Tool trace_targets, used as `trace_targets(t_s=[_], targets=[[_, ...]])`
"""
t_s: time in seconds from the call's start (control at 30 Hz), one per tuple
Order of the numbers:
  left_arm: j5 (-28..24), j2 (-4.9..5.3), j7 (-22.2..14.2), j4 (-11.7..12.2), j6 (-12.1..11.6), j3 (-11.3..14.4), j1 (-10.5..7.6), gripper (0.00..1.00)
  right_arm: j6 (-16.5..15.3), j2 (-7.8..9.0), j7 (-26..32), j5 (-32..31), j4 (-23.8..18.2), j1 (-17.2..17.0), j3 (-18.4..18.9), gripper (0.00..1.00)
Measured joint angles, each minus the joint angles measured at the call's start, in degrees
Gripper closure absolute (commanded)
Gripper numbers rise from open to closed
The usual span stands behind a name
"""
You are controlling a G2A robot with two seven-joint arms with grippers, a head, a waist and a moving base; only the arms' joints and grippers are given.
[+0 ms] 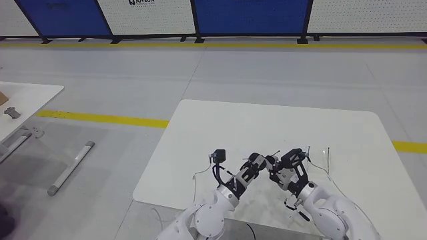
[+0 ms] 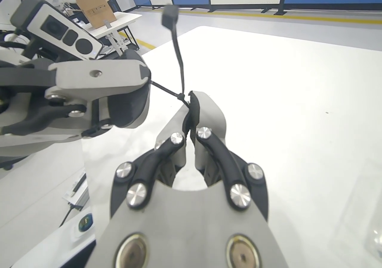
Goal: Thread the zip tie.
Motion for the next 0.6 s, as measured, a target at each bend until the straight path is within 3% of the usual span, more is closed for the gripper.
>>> trace_targets(t_s=[0.6], targets=[[-0.6,0.37,0.4,-2.5,-3.3,-1.4,2.0,1.0,0.0,0.06,0.2,0.9,2.4,1.2,-1.7,1.0]])
